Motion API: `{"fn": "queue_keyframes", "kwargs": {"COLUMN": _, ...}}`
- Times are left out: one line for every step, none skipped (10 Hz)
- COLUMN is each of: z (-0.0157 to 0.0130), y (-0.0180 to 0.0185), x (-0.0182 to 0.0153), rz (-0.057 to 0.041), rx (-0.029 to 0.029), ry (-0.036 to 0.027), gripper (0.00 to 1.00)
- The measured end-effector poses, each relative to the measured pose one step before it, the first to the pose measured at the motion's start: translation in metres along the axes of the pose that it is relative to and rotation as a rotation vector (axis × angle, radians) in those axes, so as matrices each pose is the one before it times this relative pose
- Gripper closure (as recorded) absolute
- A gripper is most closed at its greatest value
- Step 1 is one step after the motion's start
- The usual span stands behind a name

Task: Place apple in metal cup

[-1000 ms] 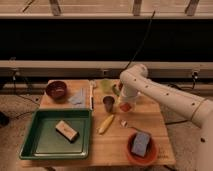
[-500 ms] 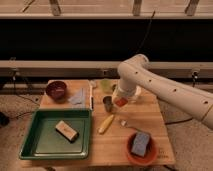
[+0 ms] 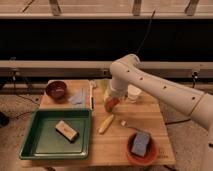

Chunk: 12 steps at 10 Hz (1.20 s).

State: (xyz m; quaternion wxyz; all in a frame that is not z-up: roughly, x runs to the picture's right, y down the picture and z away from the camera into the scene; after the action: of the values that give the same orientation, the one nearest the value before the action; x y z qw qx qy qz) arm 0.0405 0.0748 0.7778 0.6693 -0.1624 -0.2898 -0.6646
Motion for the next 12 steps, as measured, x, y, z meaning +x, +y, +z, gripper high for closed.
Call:
{"fn": "queue_keyframes", "kwargs": {"z": 0.00775, "y": -0.00038, "x": 0.00757, "rz": 0.00241, "rx": -0.00460, "ry": -0.00402, "gripper": 1.00}}
{"fn": "queue_keyframes", "kwargs": {"z": 0.00480, "y": -0.00027, "x": 0.00689, "rz": 0.00491, "rx": -0.00450, "ry": -0.00223, "gripper": 0.98}}
{"fn": "queue_keyframes", "kwargs": {"z": 0.00137, "y": -0.00068, "x": 0.00507, "rz": 0.00303, "rx": -0.00202, "ry": 0.00432, "gripper": 0.91}}
{"fn": "queue_keyframes", "kwargs": {"z": 0.00071, "y": 0.00046, "x": 0.00374, "rz": 0.00469, "rx": -0.00260, "ry": 0.00711, "gripper": 0.82}}
{"fn": "queue_keyframes", "kwargs": {"z": 0.00087, "y": -0.00018, "x": 0.00401, "rz": 0.00351, "rx": -0.00060, "ry": 0.00917, "gripper": 0.70}}
{"fn": "queue_keyframes", "kwargs": {"z": 0.00118, "y": 0.00102, "x": 0.00225, "rz": 0.00427, "rx": -0.00086, "ry": 0.00519, "gripper": 0.60}}
{"fn": "queue_keyframes", "kwargs": {"z": 0.00186, "y": 0.00066, "x": 0.00158, "rz": 0.00300, "rx": -0.00094, "ry": 0.00341, "gripper": 0.52}}
{"fn": "queue_keyframes", "kwargs": {"z": 0.00329, "y": -0.00094, "x": 0.00134, "rz": 0.00108, "rx": 0.00077, "ry": 0.00123, "gripper": 0.41}}
{"fn": "queue_keyframes", "kwargs": {"z": -0.00055, "y": -0.00013, "x": 0.00028, "rz": 0.00007, "rx": 0.00024, "ry": 0.00091, "gripper": 0.38}}
{"fn": "queue_keyframes", "kwargs": {"z": 0.00021, "y": 0.00004, "x": -0.00011, "rz": 0.00007, "rx": 0.00008, "ry": -0.00039, "gripper": 0.38}}
{"fn": "queue_keyframes", "kwargs": {"z": -0.00023, "y": 0.00105, "x": -0.00009, "rz": 0.00164, "rx": -0.00017, "ry": 0.00030, "gripper": 0.38}}
{"fn": "queue_keyframes", "kwargs": {"z": -0.00006, "y": -0.00005, "x": 0.00005, "rz": -0.00013, "rx": -0.00004, "ry": 0.00012, "gripper": 0.38}}
